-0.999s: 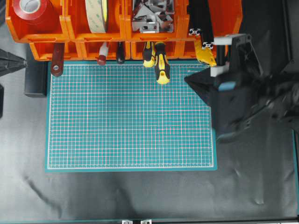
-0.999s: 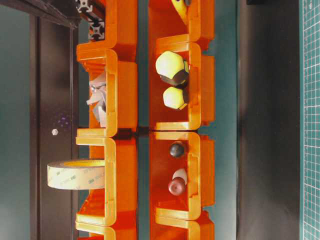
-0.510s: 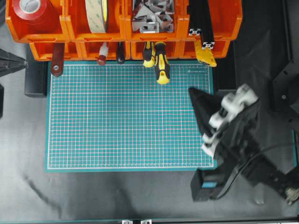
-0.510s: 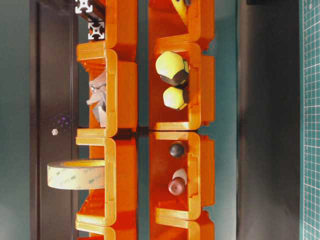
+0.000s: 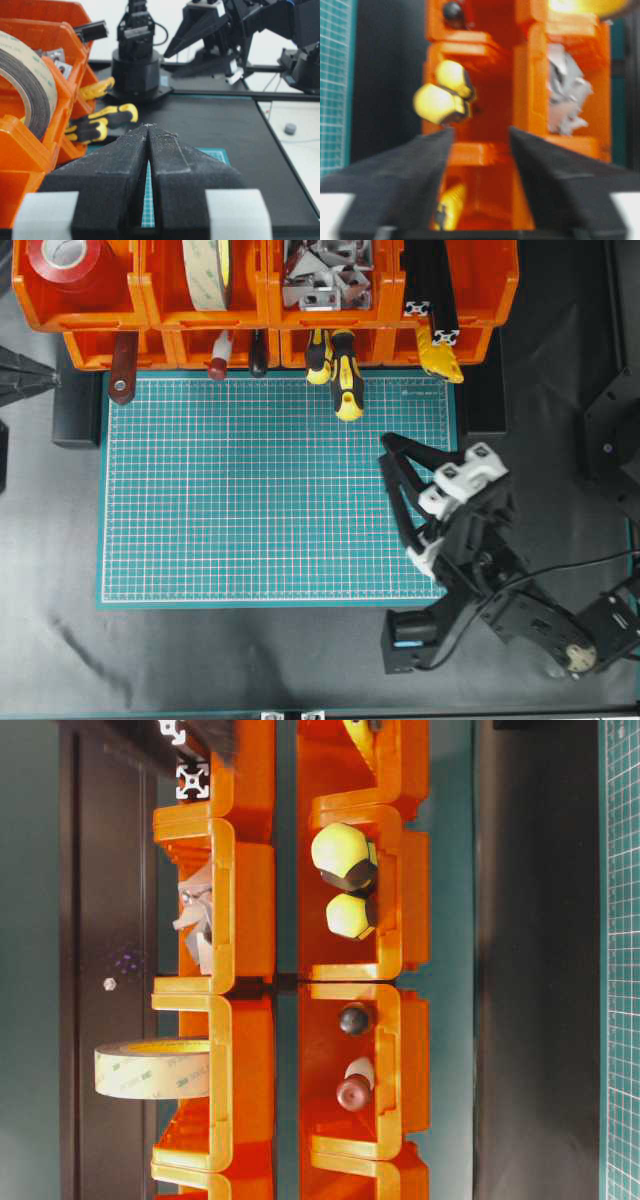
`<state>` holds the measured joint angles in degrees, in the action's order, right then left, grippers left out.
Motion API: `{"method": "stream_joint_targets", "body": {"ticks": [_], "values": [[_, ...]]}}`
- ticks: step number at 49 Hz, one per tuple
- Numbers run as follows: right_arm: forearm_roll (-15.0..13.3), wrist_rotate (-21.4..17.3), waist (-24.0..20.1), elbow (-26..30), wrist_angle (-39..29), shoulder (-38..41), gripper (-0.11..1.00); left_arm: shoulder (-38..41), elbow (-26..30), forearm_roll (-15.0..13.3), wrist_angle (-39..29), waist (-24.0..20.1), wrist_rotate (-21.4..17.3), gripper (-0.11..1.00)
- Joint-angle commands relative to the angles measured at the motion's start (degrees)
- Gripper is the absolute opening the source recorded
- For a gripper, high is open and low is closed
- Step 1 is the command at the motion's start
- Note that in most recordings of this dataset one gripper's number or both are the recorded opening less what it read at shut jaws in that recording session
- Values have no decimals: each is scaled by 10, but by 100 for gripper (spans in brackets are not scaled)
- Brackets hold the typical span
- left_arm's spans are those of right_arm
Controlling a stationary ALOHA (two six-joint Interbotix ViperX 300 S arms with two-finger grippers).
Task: Pick screwdriver from container rack with right arm.
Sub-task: 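Reach the right gripper to the yellow-black screwdriver handle and close on it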
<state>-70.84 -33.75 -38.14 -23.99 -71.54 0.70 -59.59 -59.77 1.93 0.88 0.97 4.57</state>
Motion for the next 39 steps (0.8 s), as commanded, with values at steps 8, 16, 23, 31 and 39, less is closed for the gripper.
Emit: {"method": "stream_joint_targets", "body": {"ticks": [8, 16, 23, 31, 39], "values": [[1, -5, 28, -6, 48, 17, 86, 5, 8, 2, 3, 2, 2, 0], [1, -7, 55, -13, 46, 36, 85, 5, 8, 2, 3, 1, 2, 0], [0, -7, 83, -13, 49, 49, 85, 4, 8, 2, 5, 0, 2, 0], [0, -8, 112, -20, 66, 58, 85, -1, 9, 2, 4, -1, 2, 0], [0, -8, 137, -25, 95, 60, 84, -3, 9, 2, 3, -1, 2, 0]]}}
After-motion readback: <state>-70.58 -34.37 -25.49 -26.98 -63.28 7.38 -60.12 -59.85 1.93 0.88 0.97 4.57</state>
